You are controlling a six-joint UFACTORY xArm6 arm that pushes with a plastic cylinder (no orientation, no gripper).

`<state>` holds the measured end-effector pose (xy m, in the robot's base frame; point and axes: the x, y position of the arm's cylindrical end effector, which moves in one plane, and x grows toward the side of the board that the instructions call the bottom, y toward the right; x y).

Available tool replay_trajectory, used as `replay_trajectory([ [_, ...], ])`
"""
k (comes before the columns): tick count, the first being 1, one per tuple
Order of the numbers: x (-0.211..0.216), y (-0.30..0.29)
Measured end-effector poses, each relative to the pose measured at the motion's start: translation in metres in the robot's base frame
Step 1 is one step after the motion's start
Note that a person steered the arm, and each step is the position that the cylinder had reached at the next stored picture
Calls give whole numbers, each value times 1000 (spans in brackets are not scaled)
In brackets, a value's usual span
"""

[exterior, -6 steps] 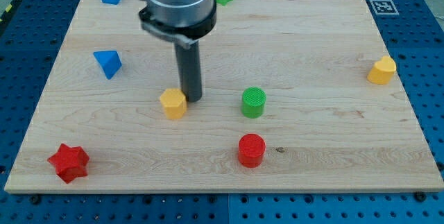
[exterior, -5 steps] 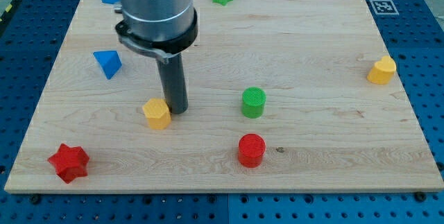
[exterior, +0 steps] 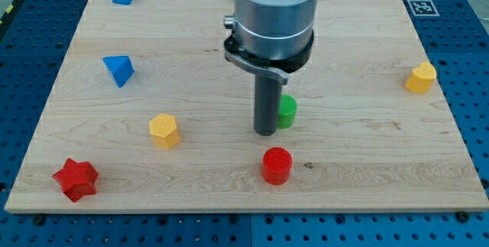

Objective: Move the green circle to the top right

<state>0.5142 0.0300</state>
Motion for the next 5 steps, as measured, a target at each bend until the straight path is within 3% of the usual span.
replay_trajectory([
  [3, -26, 53],
  [5, -70, 61],
])
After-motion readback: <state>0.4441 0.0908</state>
